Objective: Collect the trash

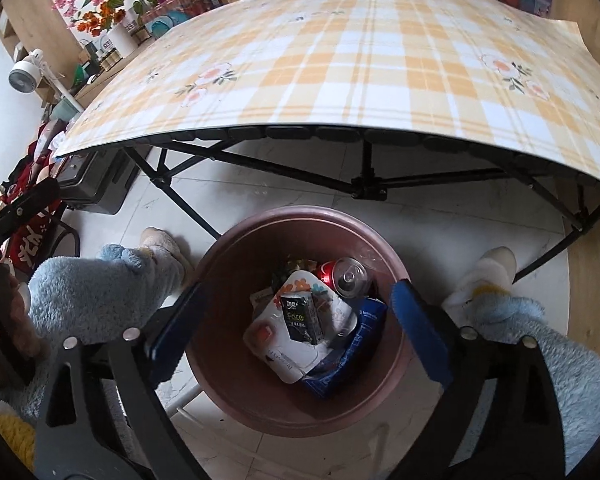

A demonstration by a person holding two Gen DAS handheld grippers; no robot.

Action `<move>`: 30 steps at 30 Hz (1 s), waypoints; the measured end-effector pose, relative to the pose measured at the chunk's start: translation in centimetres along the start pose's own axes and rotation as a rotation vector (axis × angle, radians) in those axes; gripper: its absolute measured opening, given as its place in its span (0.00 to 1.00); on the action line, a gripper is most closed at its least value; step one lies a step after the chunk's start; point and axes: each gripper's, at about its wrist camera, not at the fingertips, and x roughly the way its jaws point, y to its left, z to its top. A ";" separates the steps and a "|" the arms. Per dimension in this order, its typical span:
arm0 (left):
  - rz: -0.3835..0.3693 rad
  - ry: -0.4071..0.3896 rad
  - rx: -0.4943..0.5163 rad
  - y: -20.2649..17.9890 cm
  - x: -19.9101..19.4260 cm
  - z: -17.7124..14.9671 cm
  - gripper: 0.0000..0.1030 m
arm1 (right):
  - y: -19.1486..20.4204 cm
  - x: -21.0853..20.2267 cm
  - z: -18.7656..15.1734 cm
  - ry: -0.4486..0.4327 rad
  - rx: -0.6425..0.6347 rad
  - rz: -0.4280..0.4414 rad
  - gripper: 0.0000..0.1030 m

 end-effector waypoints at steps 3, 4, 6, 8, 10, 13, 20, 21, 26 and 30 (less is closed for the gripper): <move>0.001 -0.001 0.011 -0.2 -0.1 -0.1 0.94 | -0.2 -0.1 0.0 -0.005 0.013 0.000 0.93; 0.000 0.000 0.012 -0.3 0.0 0.0 0.94 | -0.3 -0.1 0.0 -0.006 0.015 0.000 0.93; -0.001 0.002 0.017 -0.4 0.0 0.0 0.94 | -0.4 -0.2 0.1 -0.006 0.019 -0.001 0.94; 0.000 0.002 0.020 -0.4 0.0 -0.1 0.94 | -0.3 -0.1 0.0 -0.007 0.021 -0.002 0.94; 0.001 0.001 0.020 -0.5 -0.1 -0.1 0.94 | -0.4 -0.2 0.1 -0.006 0.021 -0.003 0.94; 0.004 -0.001 0.015 -0.4 -0.1 0.0 0.94 | -0.3 -0.2 0.0 -0.007 0.021 -0.003 0.94; 0.030 -0.033 -0.004 -0.3 -1.3 1.4 0.94 | 0.4 -2.0 1.9 -0.041 -0.032 -0.034 0.94; 0.047 -0.042 -0.012 -0.2 -1.6 2.1 0.94 | 0.7 -2.8 2.6 -0.065 -0.053 -0.047 0.94; 0.060 -0.152 -0.033 -0.6 -4.9 7.9 0.94 | 1.9 -11.4 8.9 -0.292 -0.153 -0.101 0.94; 0.086 -0.248 0.006 -2.4 -8.0 12.9 0.94 | 2.4 -17.8 12.7 -0.440 -0.174 -0.156 0.94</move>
